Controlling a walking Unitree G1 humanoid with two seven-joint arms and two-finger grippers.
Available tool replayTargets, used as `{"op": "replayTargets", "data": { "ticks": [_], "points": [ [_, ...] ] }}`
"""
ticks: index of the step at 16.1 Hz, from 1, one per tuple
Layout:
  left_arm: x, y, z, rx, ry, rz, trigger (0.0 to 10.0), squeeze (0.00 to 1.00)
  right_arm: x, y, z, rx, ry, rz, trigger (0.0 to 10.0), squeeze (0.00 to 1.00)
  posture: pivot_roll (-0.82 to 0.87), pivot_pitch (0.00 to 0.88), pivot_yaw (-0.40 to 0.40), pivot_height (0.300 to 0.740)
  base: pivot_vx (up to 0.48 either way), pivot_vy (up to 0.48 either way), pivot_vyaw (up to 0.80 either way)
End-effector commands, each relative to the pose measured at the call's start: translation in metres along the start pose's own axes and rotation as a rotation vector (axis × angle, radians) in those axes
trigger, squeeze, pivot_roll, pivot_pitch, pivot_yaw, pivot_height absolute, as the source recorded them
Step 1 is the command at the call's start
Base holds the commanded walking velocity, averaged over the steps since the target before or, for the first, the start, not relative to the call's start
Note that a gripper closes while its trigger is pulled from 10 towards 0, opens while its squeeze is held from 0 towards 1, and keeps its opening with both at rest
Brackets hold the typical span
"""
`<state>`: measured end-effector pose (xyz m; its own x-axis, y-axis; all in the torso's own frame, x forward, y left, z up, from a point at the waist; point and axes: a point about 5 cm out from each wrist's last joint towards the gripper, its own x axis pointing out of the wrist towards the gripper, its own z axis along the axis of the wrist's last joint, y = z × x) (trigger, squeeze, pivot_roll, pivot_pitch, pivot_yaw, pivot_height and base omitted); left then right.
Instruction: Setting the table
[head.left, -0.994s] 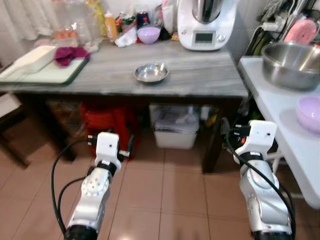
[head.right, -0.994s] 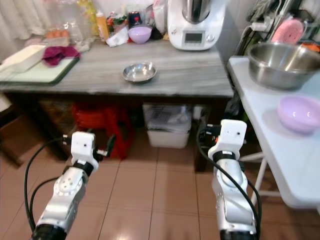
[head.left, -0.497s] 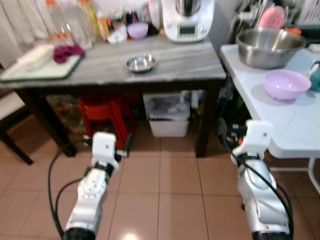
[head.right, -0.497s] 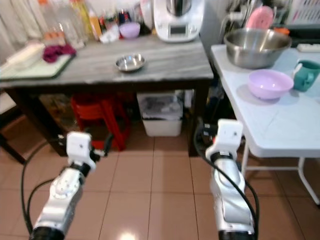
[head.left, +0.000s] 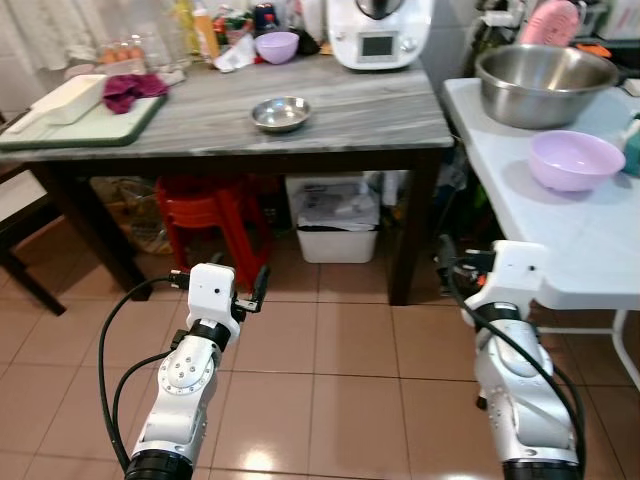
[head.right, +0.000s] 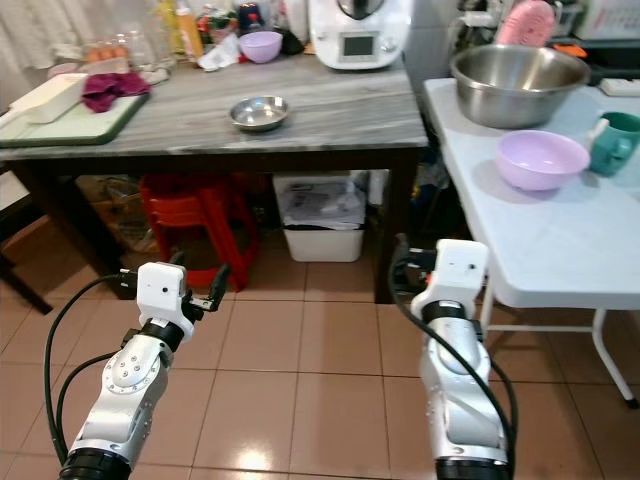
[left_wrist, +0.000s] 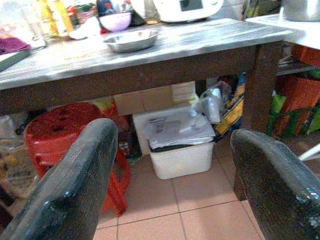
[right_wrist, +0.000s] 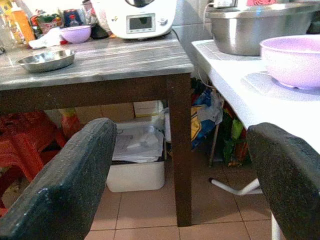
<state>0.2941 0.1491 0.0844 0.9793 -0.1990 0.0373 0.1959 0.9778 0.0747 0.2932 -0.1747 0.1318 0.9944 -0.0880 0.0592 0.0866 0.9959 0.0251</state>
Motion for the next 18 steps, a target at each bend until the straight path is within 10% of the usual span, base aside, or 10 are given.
{"op": "replayTargets", "data": {
  "ticks": [1,18],
  "points": [
    [0.0016,-0.0006,0.0036,-0.004,-0.011,-0.011,10.0,0.00,0.0001,-0.0023,0.0013,-0.009,-0.005,-0.014,10.0,0.00,-0.14,0.066,0.079,0.740,0.000,-0.371,0.00],
    [0.0009,-0.0010,0.0050,-0.018,-0.008,-0.023,10.0,0.00,-0.0013,0.0023,-0.0005,-0.024,-0.004,0.002,10.0,0.00,-0.14,0.081,0.088,0.740,0.000,-0.439,0.00]
  ]
}}
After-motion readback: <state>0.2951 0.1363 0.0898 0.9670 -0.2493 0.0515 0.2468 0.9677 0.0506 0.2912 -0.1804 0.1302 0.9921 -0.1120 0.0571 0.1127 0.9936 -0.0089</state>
